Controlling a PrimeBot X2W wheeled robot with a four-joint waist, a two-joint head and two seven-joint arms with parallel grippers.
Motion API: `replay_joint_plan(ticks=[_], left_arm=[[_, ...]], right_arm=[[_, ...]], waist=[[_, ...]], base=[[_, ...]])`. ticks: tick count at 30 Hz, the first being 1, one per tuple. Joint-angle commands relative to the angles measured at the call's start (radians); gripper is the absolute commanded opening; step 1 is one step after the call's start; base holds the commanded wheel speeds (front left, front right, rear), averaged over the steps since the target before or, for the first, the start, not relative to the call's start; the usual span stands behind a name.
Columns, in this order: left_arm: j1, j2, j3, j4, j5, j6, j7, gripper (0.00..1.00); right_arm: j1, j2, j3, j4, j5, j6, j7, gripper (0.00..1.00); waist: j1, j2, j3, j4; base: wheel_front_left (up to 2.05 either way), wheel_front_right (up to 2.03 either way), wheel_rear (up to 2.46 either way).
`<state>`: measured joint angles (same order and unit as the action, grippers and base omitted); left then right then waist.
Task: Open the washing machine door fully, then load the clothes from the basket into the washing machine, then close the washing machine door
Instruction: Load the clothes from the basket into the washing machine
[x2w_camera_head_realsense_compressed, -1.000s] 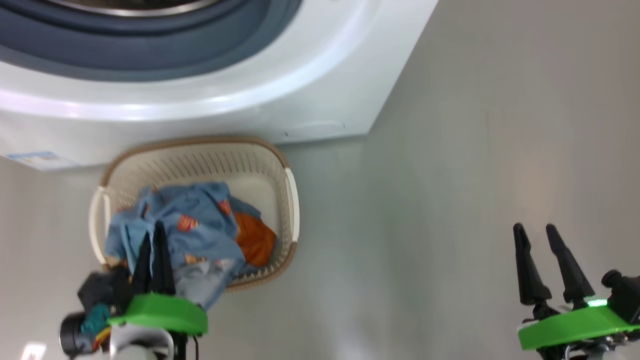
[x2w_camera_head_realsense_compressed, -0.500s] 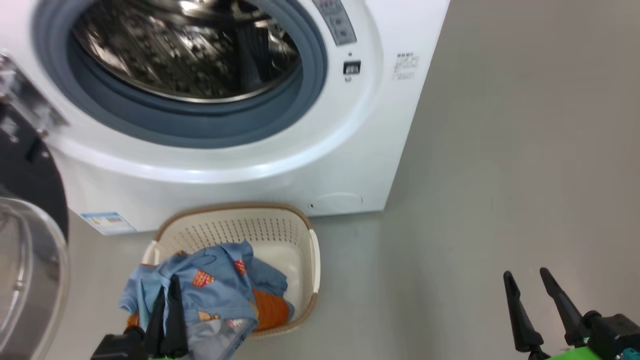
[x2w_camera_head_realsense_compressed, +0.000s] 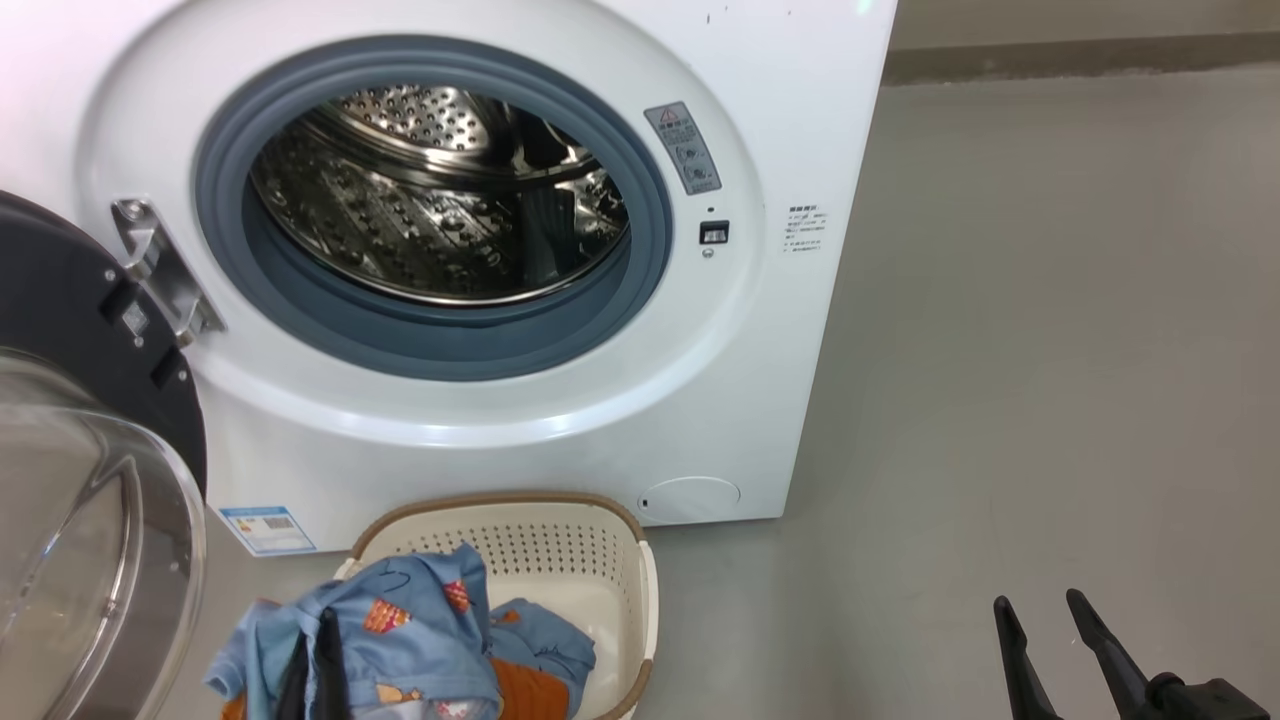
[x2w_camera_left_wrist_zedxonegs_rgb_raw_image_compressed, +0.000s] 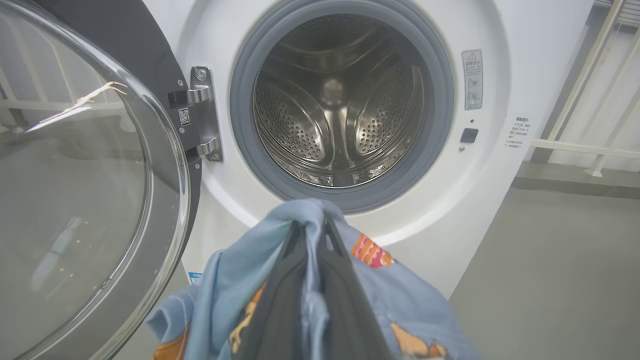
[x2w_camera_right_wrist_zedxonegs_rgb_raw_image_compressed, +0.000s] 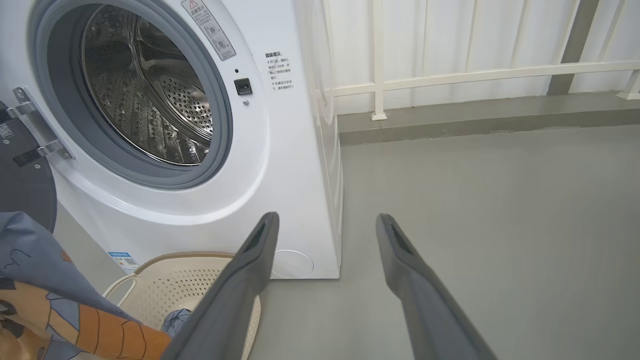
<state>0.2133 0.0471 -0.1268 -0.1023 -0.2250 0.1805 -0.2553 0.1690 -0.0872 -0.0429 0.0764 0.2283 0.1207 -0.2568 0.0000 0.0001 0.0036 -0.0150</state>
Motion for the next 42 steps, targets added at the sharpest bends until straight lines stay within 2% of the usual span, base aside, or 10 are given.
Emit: replay_joint_plan(ticks=[1, 12, 25, 34, 42], left_arm=[[-0.012, 0.003, 0.034, -0.033, 0.012, 0.004, -0.006, 0.0], [0.025, 0.003, 0.05, -0.09, 0.048, 0.011, -0.006, 0.0], [0.001, 0.003, 0.038, -0.091, 0.053, 0.011, -0.006, 0.0], [-0.11, 0.003, 0.03, -0.051, 0.061, -0.007, -0.006, 0.0], [-0.321, 0.003, 0.053, 0.039, 0.105, -0.041, -0.006, 0.0]], right_arm=[[-0.006, -0.01, 0.021, -0.027, -0.012, 0.01, -0.005, 1.0], [0.015, -0.001, 0.018, -0.032, -0.04, 0.01, -0.005, 1.0], [0.015, 0.009, 0.023, -0.039, -0.064, 0.01, -0.005, 1.0], [-0.016, 0.022, 0.042, -0.037, -0.04, 0.01, -0.005, 1.0], [-0.081, 0.03, 0.056, -0.032, -0.002, 0.01, -0.005, 1.0]], waist=[[0.0, -0.0001, -0.009, -0.001], [0.0, -0.0001, -0.027, -0.01], [0.0, -0.0001, -0.009, -0.019], [0.0, -0.0001, 0.053, -0.077], [0.0, -0.0001, 0.177, -0.151]], base=[[0.0, 0.0, 0.0], [0.0, 0.0, 0.0], [0.0, 0.0, 0.0], [0.0, 0.0, 0.0], [0.0, 0.0, 0.0]])
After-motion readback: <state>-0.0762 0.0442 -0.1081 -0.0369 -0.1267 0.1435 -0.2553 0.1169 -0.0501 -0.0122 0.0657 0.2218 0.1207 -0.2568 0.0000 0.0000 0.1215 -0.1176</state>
